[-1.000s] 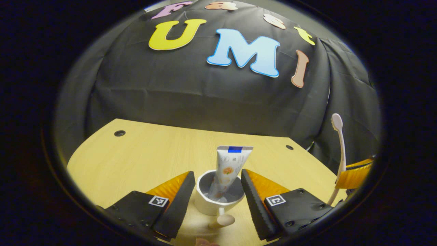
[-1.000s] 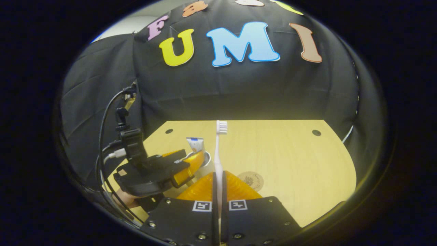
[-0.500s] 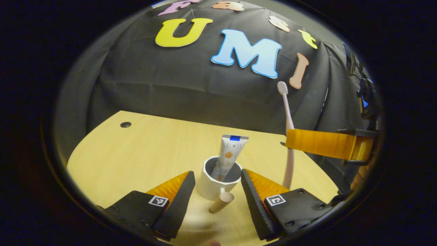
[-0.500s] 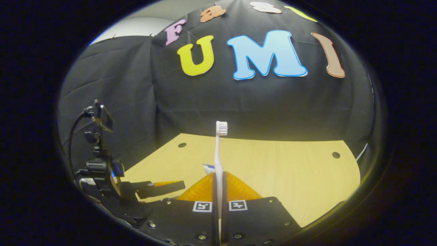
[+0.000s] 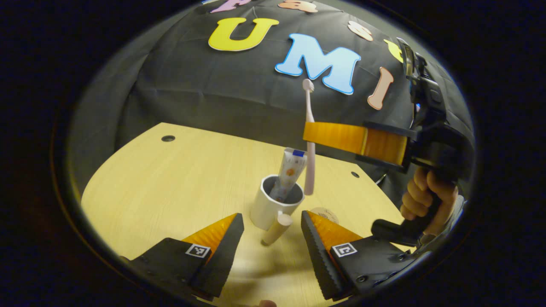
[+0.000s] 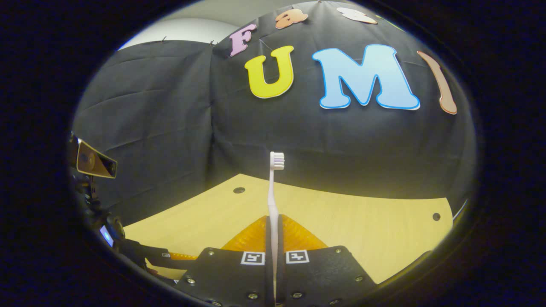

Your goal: Put the toothbrush and toothpaste on the desktop into the cup, then pick up the cup and place it on the coaster on the desktop.

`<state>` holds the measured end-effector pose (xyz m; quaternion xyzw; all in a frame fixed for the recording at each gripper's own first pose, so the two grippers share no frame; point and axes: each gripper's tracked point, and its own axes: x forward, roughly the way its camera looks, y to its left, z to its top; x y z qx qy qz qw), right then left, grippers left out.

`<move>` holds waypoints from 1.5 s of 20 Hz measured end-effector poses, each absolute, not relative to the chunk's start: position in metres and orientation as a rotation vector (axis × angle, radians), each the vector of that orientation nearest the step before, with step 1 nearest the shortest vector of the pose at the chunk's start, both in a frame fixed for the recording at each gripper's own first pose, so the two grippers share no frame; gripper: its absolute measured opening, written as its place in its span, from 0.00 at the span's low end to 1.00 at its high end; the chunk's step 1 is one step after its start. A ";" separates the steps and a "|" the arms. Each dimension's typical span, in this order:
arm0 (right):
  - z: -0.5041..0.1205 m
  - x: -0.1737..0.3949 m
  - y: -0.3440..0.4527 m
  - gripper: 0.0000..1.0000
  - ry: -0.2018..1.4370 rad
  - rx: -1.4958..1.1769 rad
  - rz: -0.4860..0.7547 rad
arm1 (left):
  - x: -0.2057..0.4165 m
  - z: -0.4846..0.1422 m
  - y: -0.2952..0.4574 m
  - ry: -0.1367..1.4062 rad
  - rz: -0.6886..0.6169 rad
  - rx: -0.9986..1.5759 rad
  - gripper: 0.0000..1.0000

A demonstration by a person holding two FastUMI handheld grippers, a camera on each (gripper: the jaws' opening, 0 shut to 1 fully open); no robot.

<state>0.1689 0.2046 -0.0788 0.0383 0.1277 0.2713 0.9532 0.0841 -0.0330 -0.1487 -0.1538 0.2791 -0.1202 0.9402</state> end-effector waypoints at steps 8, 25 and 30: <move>-0.092 0.177 0.221 0.05 0.267 0.048 0.556 | 0.058 -0.167 -0.036 0.642 -0.239 -0.344 0.92; -0.098 0.165 0.205 0.78 0.320 0.036 0.506 | 0.057 -0.170 -0.041 0.682 -0.269 -0.335 0.88; -0.076 0.159 0.184 0.74 0.292 0.074 0.454 | 0.059 -0.171 -0.044 0.698 -0.271 -0.316 0.92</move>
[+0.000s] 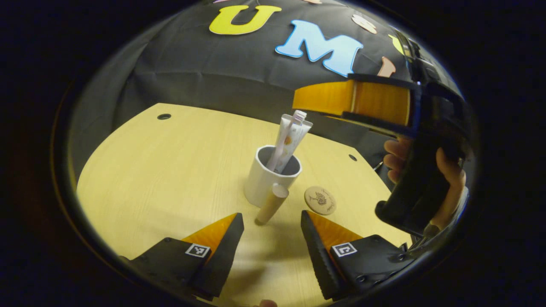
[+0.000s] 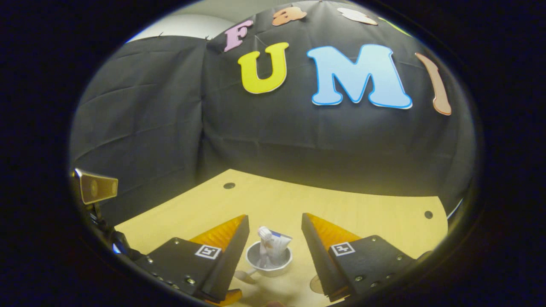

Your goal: Put the toothbrush and toothpaste on the desktop into the cup, then pick up the cup and place it on the coaster on the desktop.

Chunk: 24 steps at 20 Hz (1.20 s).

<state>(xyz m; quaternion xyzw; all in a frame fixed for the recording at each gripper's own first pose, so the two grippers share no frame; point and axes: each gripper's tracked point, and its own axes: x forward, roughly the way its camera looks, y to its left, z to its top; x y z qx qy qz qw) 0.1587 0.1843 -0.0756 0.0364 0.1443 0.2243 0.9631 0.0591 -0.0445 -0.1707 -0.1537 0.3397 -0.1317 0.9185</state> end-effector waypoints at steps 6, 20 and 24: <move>-0.061 0.146 0.133 0.78 0.299 0.099 0.353 | 0.069 -0.171 -0.055 0.738 -0.278 -0.252 0.92; -0.102 0.075 0.021 0.78 0.416 0.137 0.118 | 0.109 -0.200 -0.065 1.022 -0.282 -0.073 0.89; -0.121 0.054 -0.010 0.78 0.470 0.184 0.035 | 0.119 -0.210 -0.071 1.109 -0.295 -0.057 0.88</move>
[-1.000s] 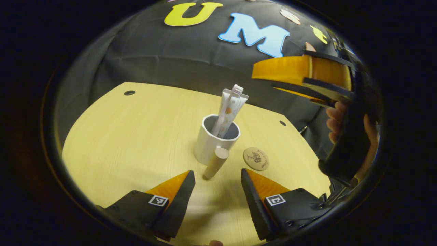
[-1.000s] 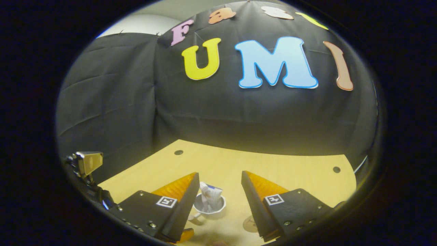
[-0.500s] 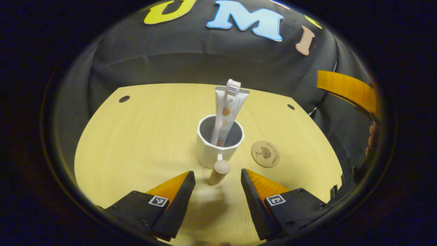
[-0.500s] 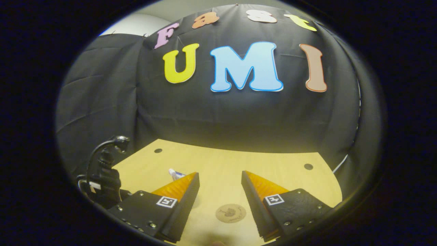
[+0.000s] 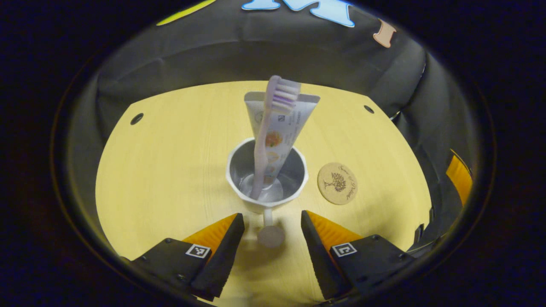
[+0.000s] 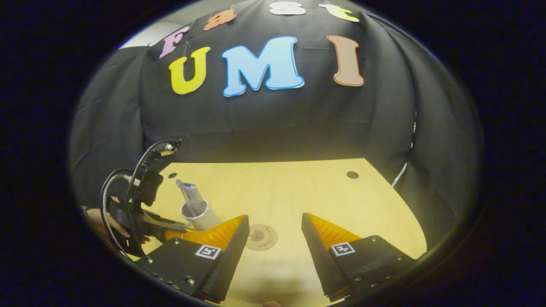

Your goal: Put the toothbrush and toothpaste on the desktop into the cup, then pick up the cup and place it on the coaster on the desktop.

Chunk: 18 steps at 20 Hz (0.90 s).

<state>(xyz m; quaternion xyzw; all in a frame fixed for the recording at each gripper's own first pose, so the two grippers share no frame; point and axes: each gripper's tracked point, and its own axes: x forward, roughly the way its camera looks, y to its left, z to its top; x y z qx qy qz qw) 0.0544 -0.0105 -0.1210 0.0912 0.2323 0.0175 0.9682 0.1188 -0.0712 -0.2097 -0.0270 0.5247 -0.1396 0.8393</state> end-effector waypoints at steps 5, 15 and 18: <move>-0.132 0.038 -0.042 0.78 0.514 0.253 -0.059 | 0.132 -0.219 -0.071 1.195 -0.285 -0.045 0.84; -0.140 0.019 -0.071 0.78 0.547 0.296 -0.171 | 0.131 -0.238 -0.077 1.303 -0.291 -0.040 0.43; -0.142 0.018 -0.070 0.78 0.556 0.291 -0.167 | 0.133 -0.239 -0.077 1.308 -0.282 -0.027 0.43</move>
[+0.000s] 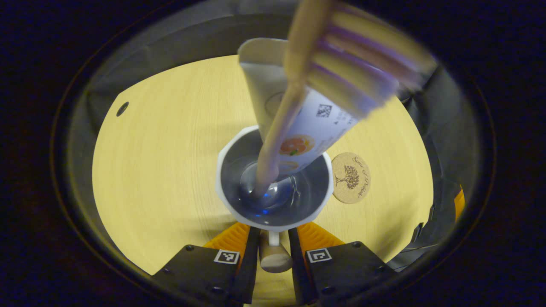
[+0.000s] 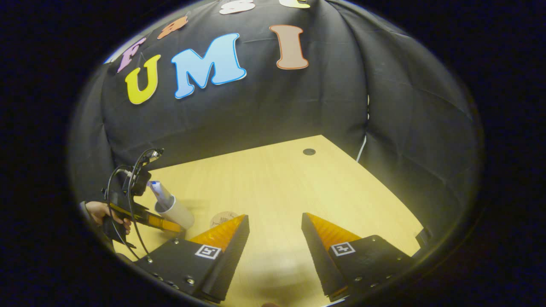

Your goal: Put the toothbrush and toothpaste on the desktop into the cup, then pick up the cup and place it on the coaster on the desktop.

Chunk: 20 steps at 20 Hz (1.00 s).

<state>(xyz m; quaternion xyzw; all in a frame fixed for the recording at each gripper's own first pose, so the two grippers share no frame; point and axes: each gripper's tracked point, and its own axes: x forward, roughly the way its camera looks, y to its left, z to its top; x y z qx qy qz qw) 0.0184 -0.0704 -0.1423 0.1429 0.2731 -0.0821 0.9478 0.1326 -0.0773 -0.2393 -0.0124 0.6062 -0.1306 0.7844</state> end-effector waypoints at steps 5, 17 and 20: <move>-0.147 0.017 -0.071 0.78 0.567 0.296 -0.165 | 0.133 -0.237 -0.076 1.307 -0.272 0.021 0.36; -0.145 0.015 -0.088 0.78 0.556 0.310 -0.172 | 0.133 -0.205 -0.139 1.219 -0.389 0.012 0.34; -0.147 0.010 -0.096 0.78 0.556 0.311 -0.181 | 0.130 -0.207 -0.173 1.225 -0.434 0.012 0.34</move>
